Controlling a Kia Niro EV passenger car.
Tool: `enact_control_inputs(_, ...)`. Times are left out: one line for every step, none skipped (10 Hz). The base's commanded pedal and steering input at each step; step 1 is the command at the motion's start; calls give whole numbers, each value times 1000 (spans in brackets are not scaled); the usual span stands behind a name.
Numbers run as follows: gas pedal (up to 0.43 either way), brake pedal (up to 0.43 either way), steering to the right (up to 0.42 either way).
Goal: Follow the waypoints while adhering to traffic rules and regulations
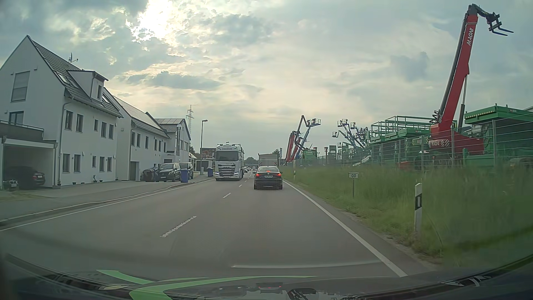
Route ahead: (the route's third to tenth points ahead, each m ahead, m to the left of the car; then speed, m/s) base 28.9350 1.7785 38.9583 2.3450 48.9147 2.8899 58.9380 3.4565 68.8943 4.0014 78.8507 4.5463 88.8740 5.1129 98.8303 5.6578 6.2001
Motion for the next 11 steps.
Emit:
enact_control_inputs(0, 134, -9)
enact_control_inputs(0, 134, -9)
enact_control_inputs(0, 134, -8)
enact_control_inputs(0, 140, -9)
enact_control_inputs(0, 140, -8)
enact_control_inputs(0, 140, -9)
enact_control_inputs(0, 140, -8)
enact_control_inputs(0, 140, -8)
enact_control_inputs(0, 140, -8)
enact_control_inputs(0, 140, -8)
enact_control_inputs(0, 140, -8)
